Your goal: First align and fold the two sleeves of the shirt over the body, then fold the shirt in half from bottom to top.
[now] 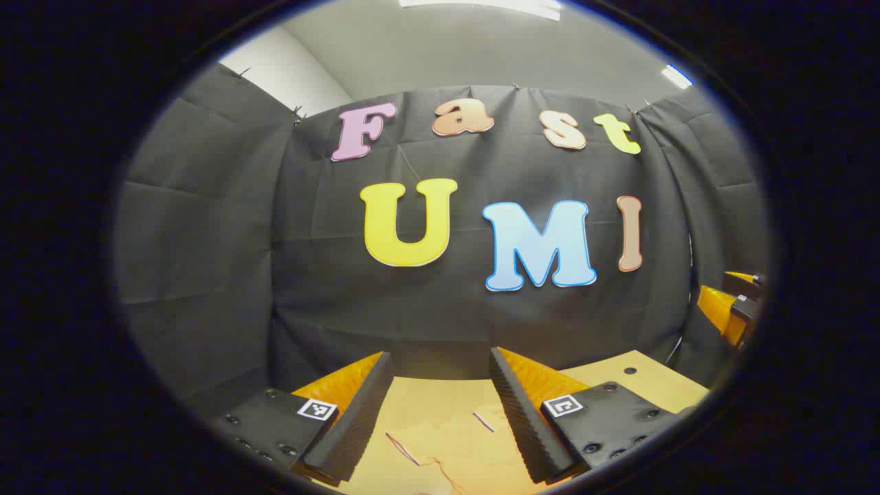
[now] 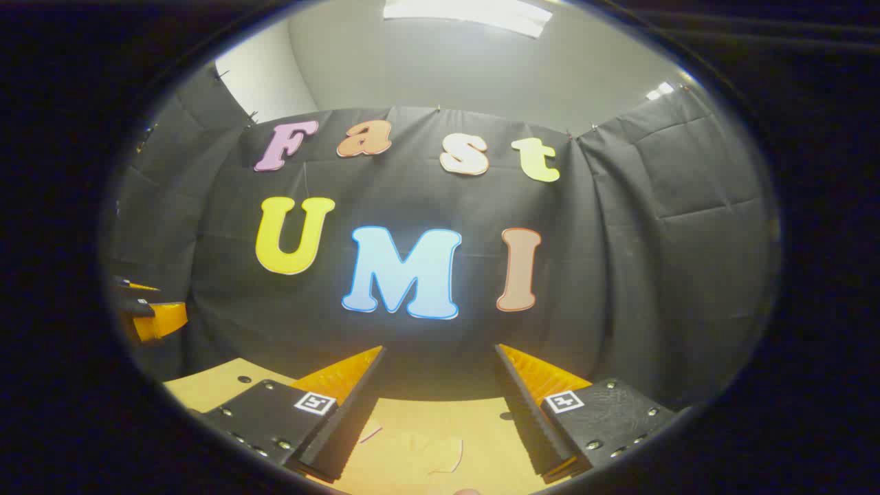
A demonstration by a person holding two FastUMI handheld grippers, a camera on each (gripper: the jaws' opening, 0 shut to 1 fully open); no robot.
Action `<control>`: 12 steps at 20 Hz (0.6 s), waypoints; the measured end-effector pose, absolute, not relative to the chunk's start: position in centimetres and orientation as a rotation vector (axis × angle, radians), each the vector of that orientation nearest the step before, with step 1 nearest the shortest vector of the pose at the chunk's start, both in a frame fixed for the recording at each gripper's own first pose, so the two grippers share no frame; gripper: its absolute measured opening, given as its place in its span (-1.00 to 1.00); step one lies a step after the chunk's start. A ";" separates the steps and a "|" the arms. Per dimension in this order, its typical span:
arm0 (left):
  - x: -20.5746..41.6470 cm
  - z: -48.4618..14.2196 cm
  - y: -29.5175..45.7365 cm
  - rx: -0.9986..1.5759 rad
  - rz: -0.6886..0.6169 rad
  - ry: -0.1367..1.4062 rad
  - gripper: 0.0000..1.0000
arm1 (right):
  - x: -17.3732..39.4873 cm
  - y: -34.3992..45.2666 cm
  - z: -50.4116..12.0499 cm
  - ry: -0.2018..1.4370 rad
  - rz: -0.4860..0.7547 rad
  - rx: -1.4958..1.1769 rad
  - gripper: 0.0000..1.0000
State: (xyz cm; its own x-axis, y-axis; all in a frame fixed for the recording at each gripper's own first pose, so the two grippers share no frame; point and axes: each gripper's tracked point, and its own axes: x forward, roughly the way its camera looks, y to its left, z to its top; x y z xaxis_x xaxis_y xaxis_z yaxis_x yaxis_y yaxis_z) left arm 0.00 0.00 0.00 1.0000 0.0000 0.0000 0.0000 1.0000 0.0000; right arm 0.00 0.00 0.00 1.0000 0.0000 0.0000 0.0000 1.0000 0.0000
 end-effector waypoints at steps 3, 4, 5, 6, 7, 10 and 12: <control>0.0 -0.5 0.0 -0.009 0.013 0.013 0.86 | 0.8 -0.3 0.1 -0.001 0.005 0.026 0.92; 0.2 -0.5 -0.2 -0.013 0.017 0.018 0.87 | 1.0 -0.4 0.0 0.001 0.007 0.031 0.89; 0.4 -0.7 -0.3 -0.016 0.017 0.022 0.86 | 1.0 -0.4 -0.1 0.003 0.011 0.034 0.89; 0.5 -0.7 -0.5 -0.018 0.017 0.026 0.87 | 1.2 -0.3 -0.3 0.011 0.018 0.036 0.90; 0.7 -0.8 -0.6 -0.020 0.015 0.032 0.87 | 1.2 -0.2 -0.5 0.023 0.028 0.037 0.89; 1.0 -1.0 -0.5 -0.026 0.010 0.039 0.87 | 1.4 0.2 -1.3 0.042 0.049 0.028 0.90; 0.8 -0.9 0.1 -0.024 0.014 0.037 0.87 | 1.4 0.8 -1.6 0.053 0.056 0.022 0.89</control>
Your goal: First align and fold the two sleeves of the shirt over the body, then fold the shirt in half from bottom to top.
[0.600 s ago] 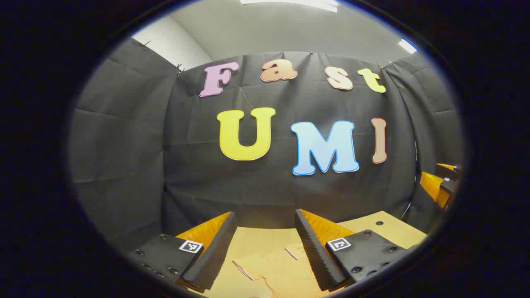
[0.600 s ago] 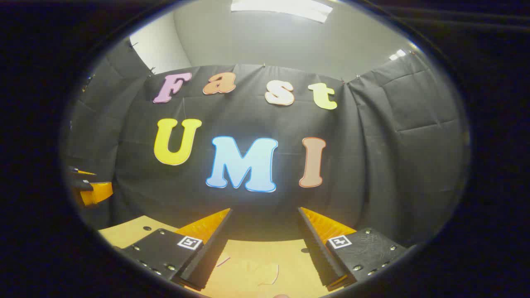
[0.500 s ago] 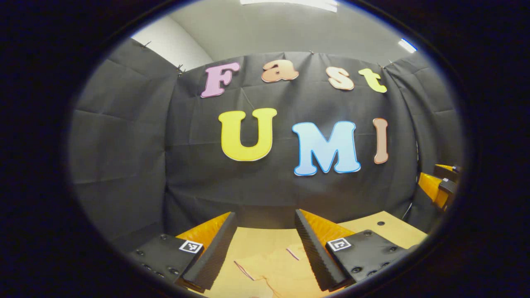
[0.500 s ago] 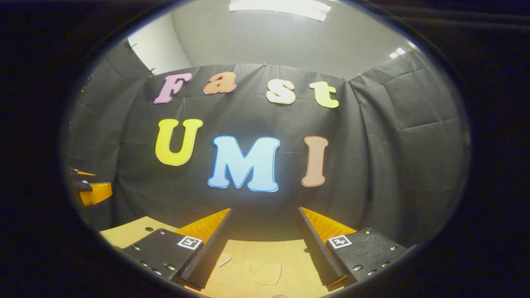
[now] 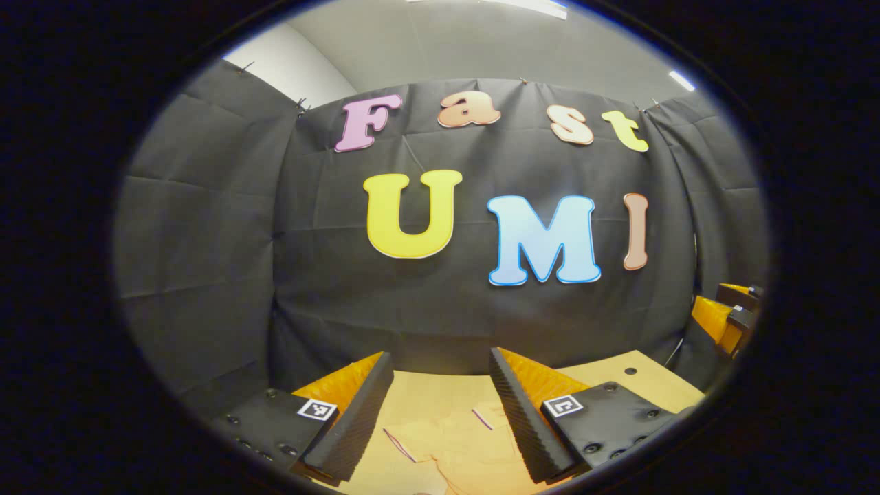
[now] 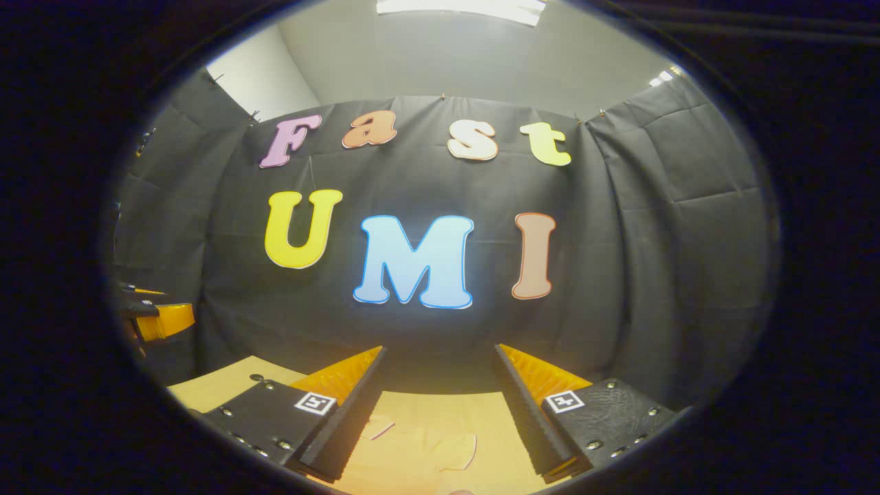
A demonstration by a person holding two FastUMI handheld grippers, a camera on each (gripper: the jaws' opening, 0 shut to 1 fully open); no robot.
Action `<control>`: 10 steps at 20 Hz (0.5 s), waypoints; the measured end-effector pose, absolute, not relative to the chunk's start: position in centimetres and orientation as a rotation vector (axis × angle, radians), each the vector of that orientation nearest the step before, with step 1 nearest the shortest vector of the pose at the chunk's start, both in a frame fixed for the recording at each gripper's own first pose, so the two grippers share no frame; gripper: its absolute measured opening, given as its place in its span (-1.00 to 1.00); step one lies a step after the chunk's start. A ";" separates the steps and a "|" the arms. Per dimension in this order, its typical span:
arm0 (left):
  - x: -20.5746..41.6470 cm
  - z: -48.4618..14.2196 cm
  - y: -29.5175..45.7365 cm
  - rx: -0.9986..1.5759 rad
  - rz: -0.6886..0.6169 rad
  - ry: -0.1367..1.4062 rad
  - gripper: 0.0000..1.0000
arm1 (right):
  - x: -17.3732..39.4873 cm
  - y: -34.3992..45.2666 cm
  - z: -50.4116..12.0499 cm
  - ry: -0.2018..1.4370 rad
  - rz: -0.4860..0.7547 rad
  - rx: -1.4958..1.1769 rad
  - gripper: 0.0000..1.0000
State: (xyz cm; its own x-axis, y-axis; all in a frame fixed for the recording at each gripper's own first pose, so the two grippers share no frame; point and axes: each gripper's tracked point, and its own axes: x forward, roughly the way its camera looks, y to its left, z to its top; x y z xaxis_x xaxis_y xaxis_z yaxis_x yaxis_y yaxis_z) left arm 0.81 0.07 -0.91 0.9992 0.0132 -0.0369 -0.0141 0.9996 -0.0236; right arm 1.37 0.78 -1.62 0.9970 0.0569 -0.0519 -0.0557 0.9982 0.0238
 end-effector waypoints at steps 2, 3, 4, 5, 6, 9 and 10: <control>0.8 -0.8 0.4 -0.018 0.017 0.035 0.87 | 1.1 1.3 -1.3 0.049 0.066 0.030 0.90; 0.7 -0.8 0.4 -0.017 0.018 0.035 0.87 | 1.0 1.5 -1.0 0.047 0.069 0.033 0.90; 0.8 -0.7 0.4 -0.017 0.016 0.035 0.87 | 1.0 1.8 -1.1 0.047 0.074 0.034 0.90; 0.7 -0.6 0.4 -0.016 0.017 0.033 0.87 | 1.2 2.0 -1.2 0.050 0.078 0.034 0.89; 0.7 -0.5 0.5 -0.013 0.020 0.030 0.87 | 1.2 2.1 -1.4 0.055 0.082 0.034 0.89; 0.8 -0.4 0.2 -0.011 0.016 0.028 0.87 | 1.6 2.3 -2.1 0.070 0.090 0.029 0.90; 0.8 -0.5 0.2 -0.009 0.016 0.029 0.87 | 1.9 2.2 -2.3 0.077 0.091 0.028 0.90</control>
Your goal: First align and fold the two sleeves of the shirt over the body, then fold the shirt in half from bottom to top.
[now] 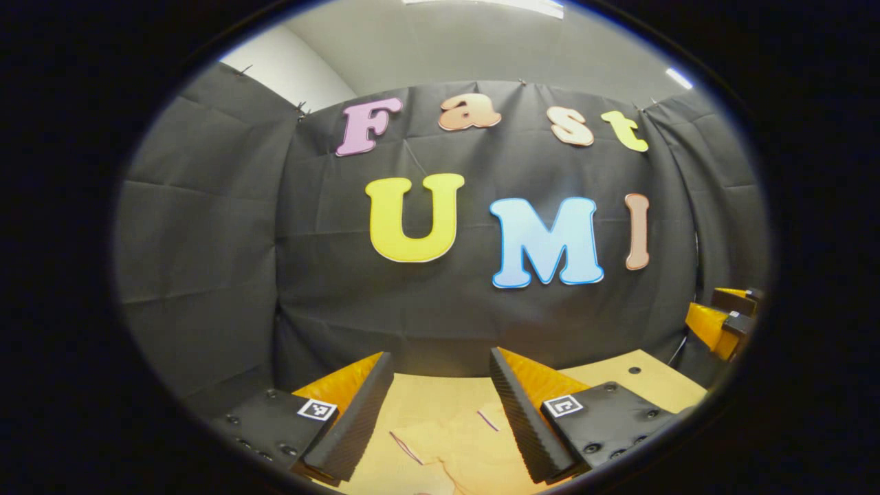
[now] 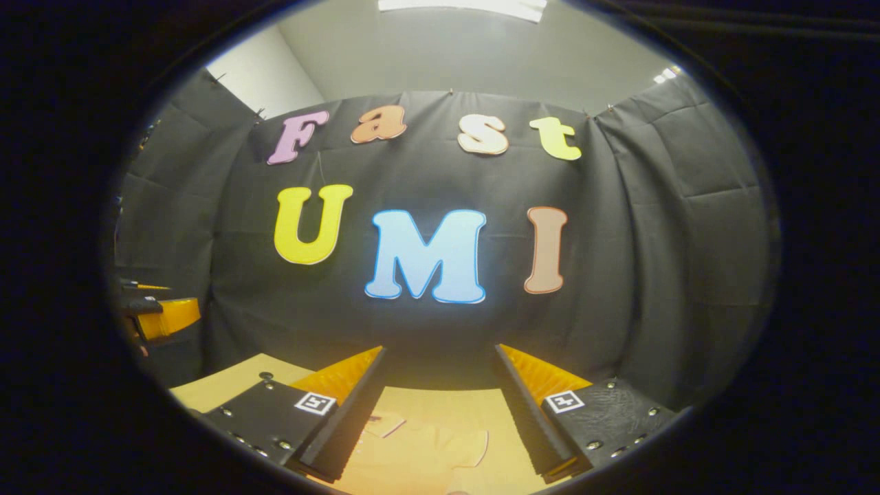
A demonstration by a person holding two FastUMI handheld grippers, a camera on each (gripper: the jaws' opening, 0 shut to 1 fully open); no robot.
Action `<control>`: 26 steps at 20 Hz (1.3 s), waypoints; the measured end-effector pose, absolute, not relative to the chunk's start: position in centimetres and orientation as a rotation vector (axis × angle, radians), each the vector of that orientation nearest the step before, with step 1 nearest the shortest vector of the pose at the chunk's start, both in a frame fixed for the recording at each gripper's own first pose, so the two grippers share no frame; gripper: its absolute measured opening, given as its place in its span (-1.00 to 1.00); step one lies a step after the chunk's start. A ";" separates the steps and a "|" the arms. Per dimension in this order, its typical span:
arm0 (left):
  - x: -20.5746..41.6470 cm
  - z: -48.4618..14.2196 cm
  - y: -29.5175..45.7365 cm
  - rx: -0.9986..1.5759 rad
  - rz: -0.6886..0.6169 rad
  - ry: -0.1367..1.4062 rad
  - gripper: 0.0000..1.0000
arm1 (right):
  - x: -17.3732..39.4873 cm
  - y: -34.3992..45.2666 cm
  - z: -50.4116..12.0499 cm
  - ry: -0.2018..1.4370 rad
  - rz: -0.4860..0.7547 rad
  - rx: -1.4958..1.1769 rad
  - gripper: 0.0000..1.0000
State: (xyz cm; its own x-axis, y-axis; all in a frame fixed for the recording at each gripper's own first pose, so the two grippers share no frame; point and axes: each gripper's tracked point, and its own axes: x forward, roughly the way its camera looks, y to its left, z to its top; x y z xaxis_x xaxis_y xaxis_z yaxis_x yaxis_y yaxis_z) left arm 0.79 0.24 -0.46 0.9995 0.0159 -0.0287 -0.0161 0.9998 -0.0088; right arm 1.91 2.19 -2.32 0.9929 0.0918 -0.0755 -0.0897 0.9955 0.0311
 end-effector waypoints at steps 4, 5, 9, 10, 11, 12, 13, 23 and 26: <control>1.4 -0.6 -0.1 -0.006 0.012 0.032 0.87 | 3.7 1.7 -4.5 0.131 0.092 0.032 0.92; 1.7 -0.5 -0.2 -0.005 0.011 0.033 0.87 | 4.3 1.4 -5.3 0.149 0.090 0.034 0.92; 2.2 -0.5 -0.3 0.004 0.011 0.035 0.87 | 7.6 0.0 -9.6 0.250 0.080 0.043 0.90; 2.4 -0.5 -0.3 0.007 0.013 0.037 0.87 | 8.5 -0.4 -10.8 0.277 0.073 0.048 0.90; 2.5 -0.6 -0.3 0.009 0.016 0.039 0.87 | 9.4 -0.7 -12.2 0.305 0.068 0.055 0.90; 2.5 -0.8 -0.1 0.010 0.018 0.042 0.87 | 10.2 -1.1 -13.6 0.332 0.059 0.062 0.92; 2.7 -0.9 0.0 0.012 0.020 0.046 0.87 | 11.1 -1.5 -15.1 0.363 0.053 0.065 0.91; 3.3 -1.9 1.7 0.032 0.085 0.084 0.86 | 14.0 -3.9 -31.9 0.712 0.022 0.052 0.92; 3.4 -2.4 2.2 0.036 0.109 0.102 0.87 | 13.5 -3.9 -36.7 0.805 0.020 0.053 0.93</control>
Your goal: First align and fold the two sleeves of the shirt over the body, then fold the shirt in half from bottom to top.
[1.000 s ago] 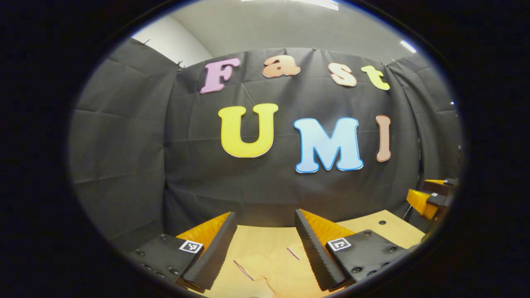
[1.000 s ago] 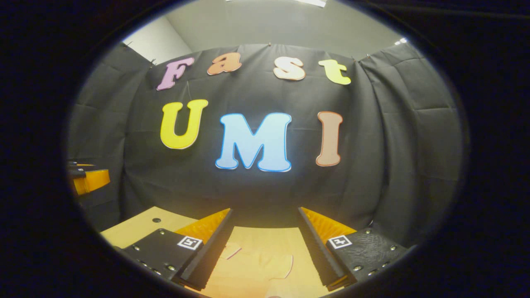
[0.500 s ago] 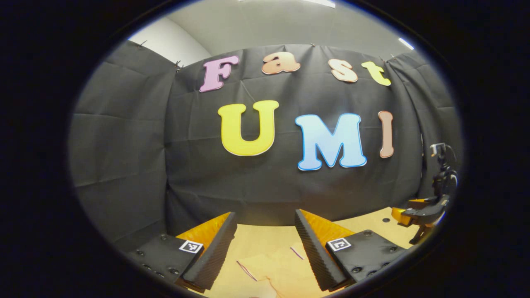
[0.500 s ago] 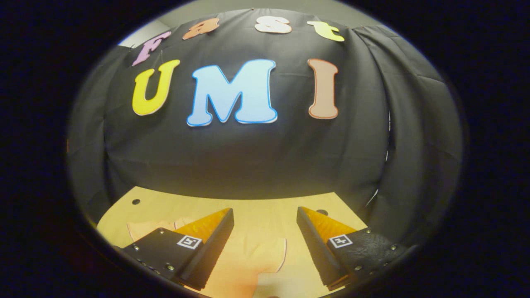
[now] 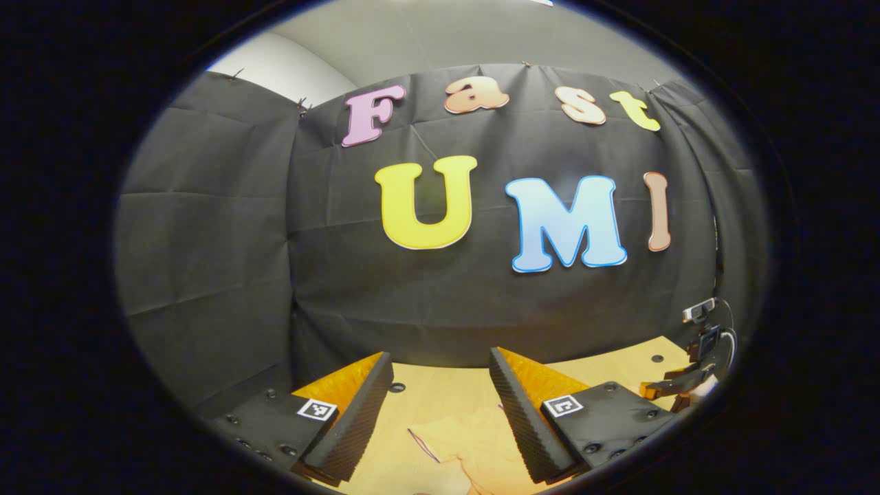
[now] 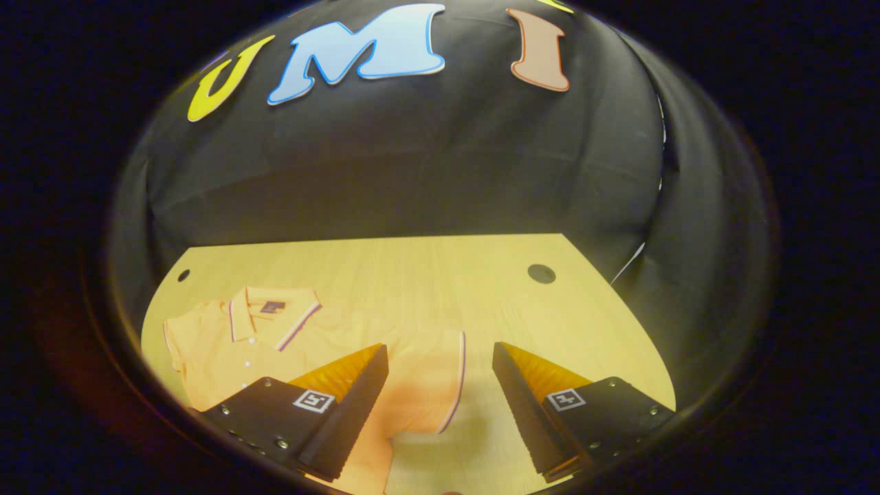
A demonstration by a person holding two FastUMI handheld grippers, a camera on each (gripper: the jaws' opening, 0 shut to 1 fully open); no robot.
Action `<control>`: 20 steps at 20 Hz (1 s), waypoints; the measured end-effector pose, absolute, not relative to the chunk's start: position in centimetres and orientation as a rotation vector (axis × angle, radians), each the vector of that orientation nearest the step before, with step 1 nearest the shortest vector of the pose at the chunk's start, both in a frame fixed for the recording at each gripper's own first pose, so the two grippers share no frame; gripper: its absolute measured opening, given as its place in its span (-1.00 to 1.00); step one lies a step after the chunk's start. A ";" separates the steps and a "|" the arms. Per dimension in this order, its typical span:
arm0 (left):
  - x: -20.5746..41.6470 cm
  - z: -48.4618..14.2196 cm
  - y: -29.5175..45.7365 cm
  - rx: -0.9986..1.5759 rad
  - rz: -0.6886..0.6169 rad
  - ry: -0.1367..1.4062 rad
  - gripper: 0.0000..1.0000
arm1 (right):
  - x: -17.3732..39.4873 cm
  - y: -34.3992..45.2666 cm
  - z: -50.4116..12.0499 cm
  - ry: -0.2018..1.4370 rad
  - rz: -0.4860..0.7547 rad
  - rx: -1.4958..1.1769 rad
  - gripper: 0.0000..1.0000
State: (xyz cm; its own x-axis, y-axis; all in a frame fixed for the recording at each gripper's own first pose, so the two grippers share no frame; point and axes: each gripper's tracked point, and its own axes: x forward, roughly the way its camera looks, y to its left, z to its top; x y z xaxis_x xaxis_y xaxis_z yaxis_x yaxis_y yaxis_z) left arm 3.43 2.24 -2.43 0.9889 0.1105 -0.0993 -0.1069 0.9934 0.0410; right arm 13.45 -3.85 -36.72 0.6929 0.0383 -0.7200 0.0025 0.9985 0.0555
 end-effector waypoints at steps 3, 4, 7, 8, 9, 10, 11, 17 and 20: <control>3.5 -2.9 2.6 0.039 0.127 0.117 0.87 | 12.9 -4.0 -39.9 0.882 0.013 0.079 0.94; 3.4 -3.0 2.8 0.041 0.134 0.122 0.87 | 12.6 -4.0 -40.8 0.902 0.009 0.091 0.92; 3.6 -3.4 2.9 0.042 0.144 0.132 0.87 | 11.9 -3.7 -42.6 0.950 0.007 0.119 0.93; 3.8 -3.6 2.9 0.041 0.146 0.135 0.87 | 11.8 -3.6 -43.0 0.966 0.009 0.123 0.93; 3.8 -3.6 3.0 0.040 0.147 0.138 0.87 | 11.7 -3.7 -43.3 0.976 0.009 0.124 0.93; 4.0 -3.7 3.0 0.040 0.147 0.141 0.87 | 11.5 -3.6 -43.7 0.988 0.009 0.127 0.93; 4.0 -3.8 2.9 0.040 0.148 0.142 0.87 | 11.3 -3.5 -44.2 0.998 0.008 0.129 0.93; 4.4 -3.9 2.6 0.042 0.143 0.148 0.87 | 10.9 -2.9 -44.8 1.001 0.038 0.104 0.89; 4.5 -4.0 2.7 0.040 0.141 0.145 0.87 | 11.0 -2.9 -44.7 1.002 0.047 0.104 0.49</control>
State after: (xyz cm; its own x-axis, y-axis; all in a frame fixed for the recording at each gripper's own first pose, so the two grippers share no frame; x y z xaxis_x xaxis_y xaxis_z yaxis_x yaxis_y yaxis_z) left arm 4.48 2.72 -3.99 0.9796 0.1427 -0.1415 -0.1369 0.9893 0.0494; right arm 11.01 -2.90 -44.74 0.5383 0.0873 -0.8382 0.0081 0.9940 0.1087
